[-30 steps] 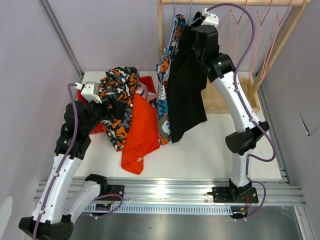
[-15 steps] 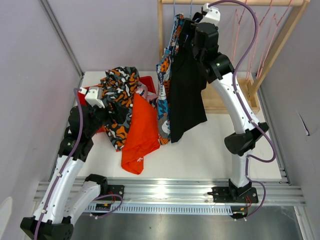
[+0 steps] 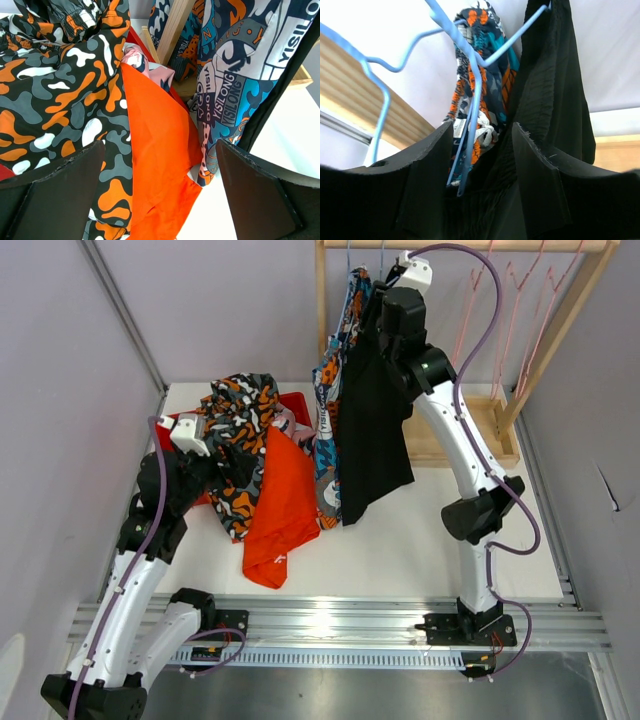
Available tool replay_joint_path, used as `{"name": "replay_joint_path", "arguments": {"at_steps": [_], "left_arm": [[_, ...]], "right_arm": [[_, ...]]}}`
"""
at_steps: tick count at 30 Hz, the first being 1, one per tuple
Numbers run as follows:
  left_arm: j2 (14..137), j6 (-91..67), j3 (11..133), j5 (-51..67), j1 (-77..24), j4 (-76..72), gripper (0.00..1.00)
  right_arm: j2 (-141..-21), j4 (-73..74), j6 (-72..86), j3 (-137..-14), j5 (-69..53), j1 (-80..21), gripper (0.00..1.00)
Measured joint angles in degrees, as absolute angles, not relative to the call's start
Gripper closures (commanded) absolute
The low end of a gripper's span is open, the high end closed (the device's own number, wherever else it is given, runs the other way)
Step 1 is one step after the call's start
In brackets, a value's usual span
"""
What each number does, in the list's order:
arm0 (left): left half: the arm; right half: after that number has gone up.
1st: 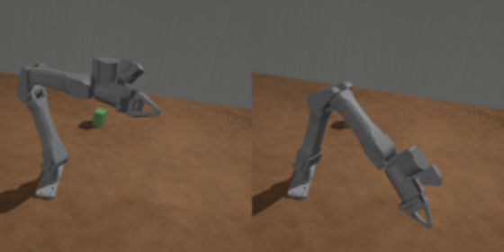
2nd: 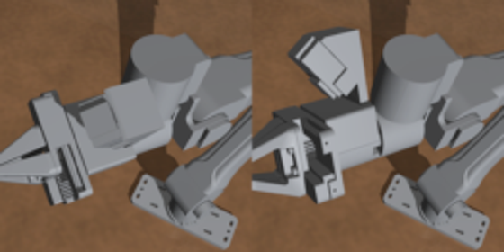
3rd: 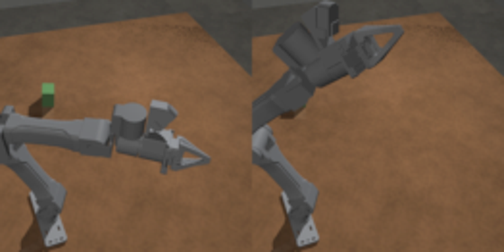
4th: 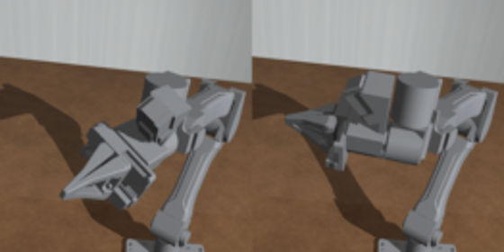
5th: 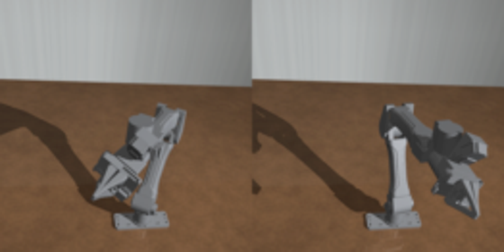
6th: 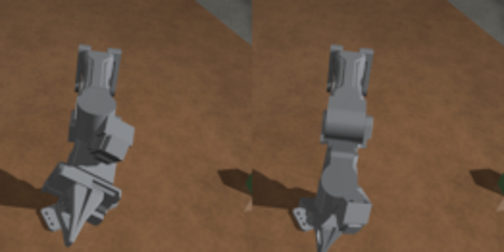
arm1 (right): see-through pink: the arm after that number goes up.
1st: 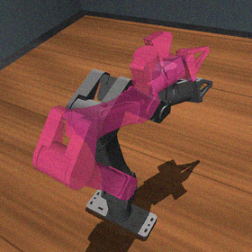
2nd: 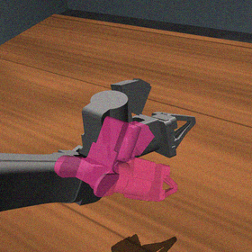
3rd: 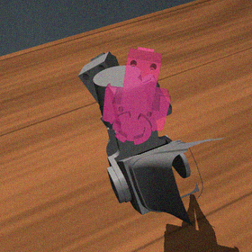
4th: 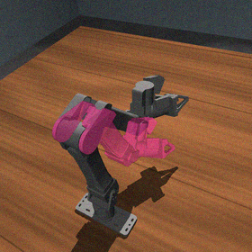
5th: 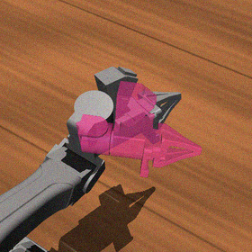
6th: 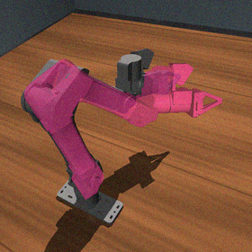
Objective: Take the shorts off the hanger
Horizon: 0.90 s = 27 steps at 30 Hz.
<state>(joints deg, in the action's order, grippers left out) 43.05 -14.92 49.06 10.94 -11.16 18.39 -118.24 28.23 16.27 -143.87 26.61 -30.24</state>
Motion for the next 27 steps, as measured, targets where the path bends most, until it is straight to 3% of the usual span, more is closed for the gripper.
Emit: {"name": "replay_joint_path", "arguments": {"at_steps": [3, 4, 8, 27], "left_arm": [[42.98, -14.94, 49.06, 10.94, -11.16, 18.39, 0.01], [42.94, -14.94, 49.06, 10.94, -11.16, 18.39, 0.01], [42.72, -14.94, 48.88, 10.94, -11.16, 18.31, 0.01], [40.93, -12.73, 48.40, 15.84, -13.89, 15.38, 0.00]], "right_arm": [[-118.74, 28.16, 16.58, -143.87, 26.61, -30.17, 0.72], [-118.74, 28.12, 16.69, -143.87, 26.61, -30.15, 0.86], [-118.74, 27.79, 17.30, -143.87, 27.03, -30.15, 0.99], [-113.27, 28.91, 12.84, -143.68, 28.27, -30.68, 1.00]]}}
